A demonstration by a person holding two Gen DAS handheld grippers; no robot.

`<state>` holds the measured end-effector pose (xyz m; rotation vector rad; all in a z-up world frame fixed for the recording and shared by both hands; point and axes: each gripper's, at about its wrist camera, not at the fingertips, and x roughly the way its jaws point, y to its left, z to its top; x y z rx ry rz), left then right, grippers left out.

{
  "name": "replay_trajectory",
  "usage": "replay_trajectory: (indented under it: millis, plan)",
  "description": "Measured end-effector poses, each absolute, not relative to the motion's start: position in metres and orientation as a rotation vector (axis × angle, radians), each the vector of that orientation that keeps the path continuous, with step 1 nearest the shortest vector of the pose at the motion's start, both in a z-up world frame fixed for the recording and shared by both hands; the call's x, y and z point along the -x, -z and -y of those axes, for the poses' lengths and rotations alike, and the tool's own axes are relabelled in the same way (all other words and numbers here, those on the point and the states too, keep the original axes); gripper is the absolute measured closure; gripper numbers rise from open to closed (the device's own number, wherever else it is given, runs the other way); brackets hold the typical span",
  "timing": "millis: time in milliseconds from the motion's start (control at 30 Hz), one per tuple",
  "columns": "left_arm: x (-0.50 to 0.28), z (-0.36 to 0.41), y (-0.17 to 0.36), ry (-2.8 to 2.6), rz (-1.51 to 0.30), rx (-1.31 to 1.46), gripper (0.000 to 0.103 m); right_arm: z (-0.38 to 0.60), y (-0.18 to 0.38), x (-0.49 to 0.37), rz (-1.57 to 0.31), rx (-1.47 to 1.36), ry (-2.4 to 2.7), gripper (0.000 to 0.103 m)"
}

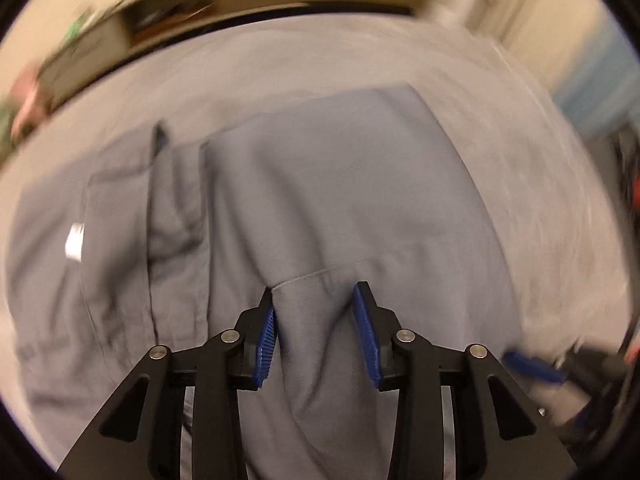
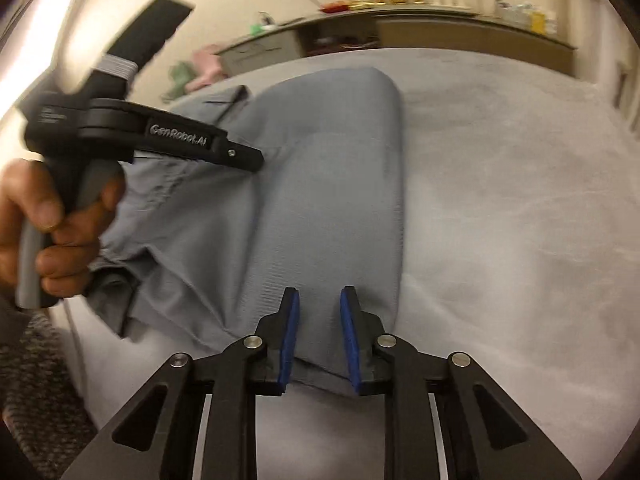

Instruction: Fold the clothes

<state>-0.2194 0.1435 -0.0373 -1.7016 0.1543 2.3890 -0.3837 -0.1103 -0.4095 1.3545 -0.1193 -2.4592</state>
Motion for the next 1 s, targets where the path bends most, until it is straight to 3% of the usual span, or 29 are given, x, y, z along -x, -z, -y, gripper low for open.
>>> replay_trajectory:
  millis: [67, 133, 200, 267, 367, 533, 600, 667, 833, 1000]
  plan:
    - [0.221, -0.148, 0.031, -2.364, -0.192, 1.696, 0.064, 0.105, 0.408, 0.39, 0.06, -1.369, 2.498, 0.081]
    - [0.223, -0.118, 0.015, -2.369, -0.031, 1.673, 0.063, 0.098, 0.404, 0.394, 0.115, -1.357, 2.494, 0.078]
    - [0.223, -0.078, -0.002, -2.405, 0.103, 1.643, 0.047, 0.108, 0.393, 0.396, 0.161, -1.275, 2.516, 0.076]
    - [0.227, -0.045, -0.01, -2.469, 0.11, 1.636, 0.046, 0.116, 0.378, 0.39, 0.188, -1.18, 2.538, 0.075]
    - [0.236, -0.046, -0.002, -2.465, -0.082, 1.682, 0.048, 0.141, 0.37, 0.385, 0.149, -1.146, 2.503, 0.074]
    - [0.253, -0.097, 0.037, -2.378, -0.603, 1.732, 0.048, 0.166, 0.383, 0.376, 0.067, -1.211, 2.49, 0.075]
    - [0.267, -0.097, 0.049, -2.408, -0.704, 1.773, 0.053, 0.167, 0.388, 0.376, 0.037, -1.235, 2.501, 0.075]
    - [0.279, -0.085, 0.048, -2.477, -0.686, 1.798, 0.064, 0.168, 0.393, 0.376, 0.006, -1.259, 2.512, 0.076]
    - [0.301, -0.046, 0.05, -2.628, -0.496, 1.864, 0.064, 0.169, 0.401, 0.375, -0.051, -1.292, 2.532, 0.076]
    - [0.274, -0.054, 0.029, -2.487, -0.333, 1.752, 0.063, 0.168, 0.401, 0.374, -0.076, -1.282, 2.541, 0.076]
